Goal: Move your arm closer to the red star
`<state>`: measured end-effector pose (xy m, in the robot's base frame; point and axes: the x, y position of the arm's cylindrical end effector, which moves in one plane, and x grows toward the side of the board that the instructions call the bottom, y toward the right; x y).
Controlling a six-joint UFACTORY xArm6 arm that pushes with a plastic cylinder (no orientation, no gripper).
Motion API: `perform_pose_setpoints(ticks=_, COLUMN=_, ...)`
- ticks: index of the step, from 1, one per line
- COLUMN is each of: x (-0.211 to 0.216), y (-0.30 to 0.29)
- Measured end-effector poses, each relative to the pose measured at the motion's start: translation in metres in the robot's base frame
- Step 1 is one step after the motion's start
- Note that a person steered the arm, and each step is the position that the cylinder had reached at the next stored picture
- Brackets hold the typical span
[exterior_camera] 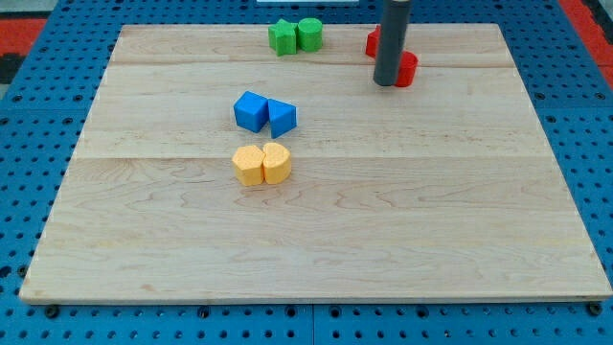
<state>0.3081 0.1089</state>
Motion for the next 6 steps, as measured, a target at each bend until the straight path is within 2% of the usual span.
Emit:
perform_pose_setpoints(ticks=1, x=-0.006, y=0.002)
perform_pose_setpoints(ticks=2, x=0.022, y=0.006)
perform_pose_setpoints(ticks=3, x=0.027, y=0.072)
perform_pose_setpoints(ticks=4, x=-0.022, y=0.097)
perform_pose_setpoints(ticks=5, x=-0.083, y=0.051)
perform_pose_setpoints(ticks=6, x=-0.116, y=0.023)
